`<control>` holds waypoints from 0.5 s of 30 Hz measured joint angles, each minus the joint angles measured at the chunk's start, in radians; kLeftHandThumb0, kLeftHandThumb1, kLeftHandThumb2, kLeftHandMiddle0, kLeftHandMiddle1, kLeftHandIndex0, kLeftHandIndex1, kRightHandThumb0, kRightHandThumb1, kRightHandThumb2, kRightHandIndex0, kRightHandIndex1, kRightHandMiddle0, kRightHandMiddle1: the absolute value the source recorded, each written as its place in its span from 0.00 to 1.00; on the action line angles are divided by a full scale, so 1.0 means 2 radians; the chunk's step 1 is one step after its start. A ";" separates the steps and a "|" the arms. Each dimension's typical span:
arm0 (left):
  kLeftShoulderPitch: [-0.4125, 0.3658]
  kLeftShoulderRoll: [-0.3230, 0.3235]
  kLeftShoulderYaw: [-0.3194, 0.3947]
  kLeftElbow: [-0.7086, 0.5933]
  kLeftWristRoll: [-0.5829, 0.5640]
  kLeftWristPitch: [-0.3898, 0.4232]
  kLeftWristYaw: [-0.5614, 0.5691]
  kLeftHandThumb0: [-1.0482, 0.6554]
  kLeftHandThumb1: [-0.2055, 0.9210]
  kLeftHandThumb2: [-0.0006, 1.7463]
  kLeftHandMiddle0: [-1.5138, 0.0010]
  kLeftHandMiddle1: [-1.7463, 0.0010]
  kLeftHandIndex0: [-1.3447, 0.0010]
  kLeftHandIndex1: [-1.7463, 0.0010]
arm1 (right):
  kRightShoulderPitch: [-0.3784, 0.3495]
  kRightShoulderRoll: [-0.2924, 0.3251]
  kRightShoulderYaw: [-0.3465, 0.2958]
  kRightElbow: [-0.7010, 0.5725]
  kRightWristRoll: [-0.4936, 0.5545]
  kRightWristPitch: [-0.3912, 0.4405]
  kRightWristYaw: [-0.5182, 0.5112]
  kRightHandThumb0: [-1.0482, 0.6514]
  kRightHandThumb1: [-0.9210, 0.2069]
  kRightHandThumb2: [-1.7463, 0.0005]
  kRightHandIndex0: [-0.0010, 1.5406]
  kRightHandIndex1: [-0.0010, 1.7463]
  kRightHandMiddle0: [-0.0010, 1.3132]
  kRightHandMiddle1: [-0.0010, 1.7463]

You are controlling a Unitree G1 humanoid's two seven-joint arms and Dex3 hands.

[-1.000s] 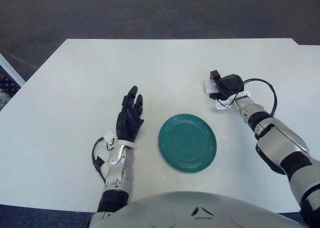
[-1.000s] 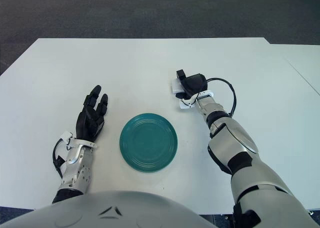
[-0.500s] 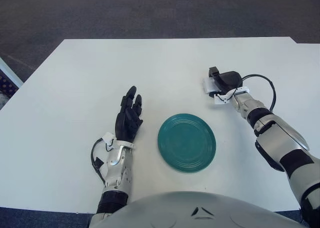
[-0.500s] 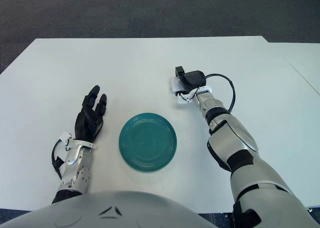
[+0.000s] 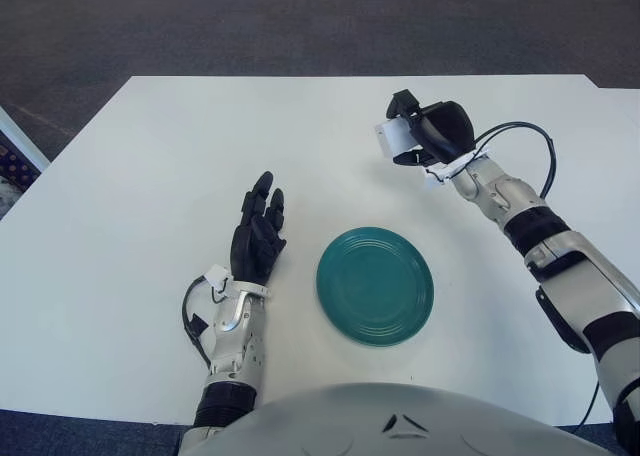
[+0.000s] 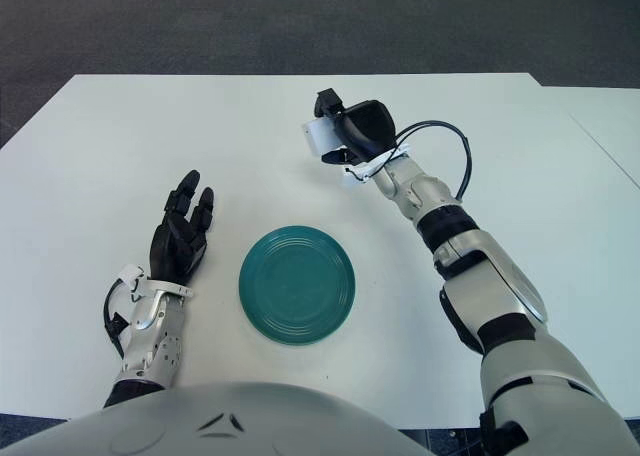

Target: Put the charger into the plate.

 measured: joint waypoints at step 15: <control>0.003 0.000 0.001 0.011 0.001 0.000 -0.013 0.02 1.00 0.55 0.91 1.00 1.00 0.77 | 0.175 -0.020 0.009 -0.291 -0.039 -0.031 0.091 0.33 0.54 0.24 0.78 1.00 0.47 1.00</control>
